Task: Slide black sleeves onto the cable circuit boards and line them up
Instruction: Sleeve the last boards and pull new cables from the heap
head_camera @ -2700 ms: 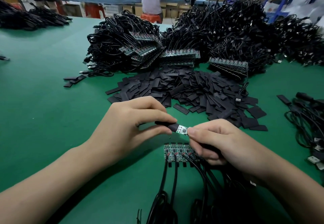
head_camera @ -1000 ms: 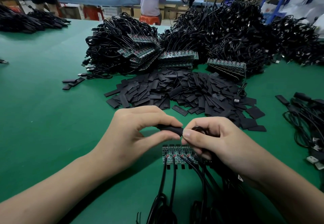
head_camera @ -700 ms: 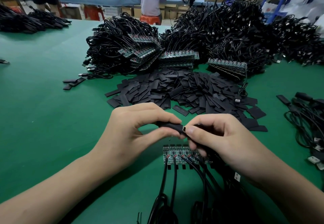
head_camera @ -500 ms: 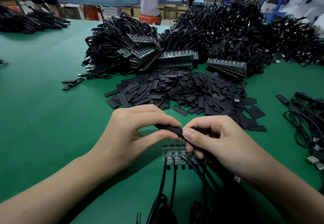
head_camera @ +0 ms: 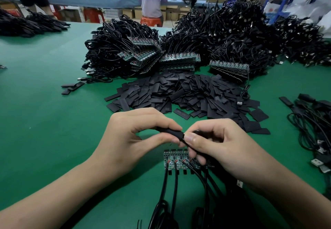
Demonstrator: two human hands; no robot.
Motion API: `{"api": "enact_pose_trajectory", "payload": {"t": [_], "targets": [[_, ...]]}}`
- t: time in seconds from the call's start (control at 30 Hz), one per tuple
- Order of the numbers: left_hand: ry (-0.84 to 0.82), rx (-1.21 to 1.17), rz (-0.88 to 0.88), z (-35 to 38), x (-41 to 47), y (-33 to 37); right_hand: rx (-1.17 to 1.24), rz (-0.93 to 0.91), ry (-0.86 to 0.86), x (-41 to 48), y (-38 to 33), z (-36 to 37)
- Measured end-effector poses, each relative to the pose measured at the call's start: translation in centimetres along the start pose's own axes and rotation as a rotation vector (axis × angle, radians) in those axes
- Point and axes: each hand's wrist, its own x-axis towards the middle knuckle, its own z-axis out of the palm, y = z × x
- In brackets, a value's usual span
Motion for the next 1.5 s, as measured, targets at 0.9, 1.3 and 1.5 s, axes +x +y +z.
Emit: {"api": "enact_pose_trajectory", "payload": {"t": [0.9,1.3,1.5], "targets": [[0.163,-0.051,-0.336,0.9,-0.1,-0.4,-0.336,-0.116,0.235,-0.1,0.4,1.6],[0.141,-0.186,-0.346,0.7,0.1,-0.2,-0.311,-0.108,0.241,-0.1,0.3,1.5],[0.179,-0.267,-0.382,0.8,0.1,-0.5,-0.286,-0.114,0.245,-0.1,-0.1,1.6]]}}
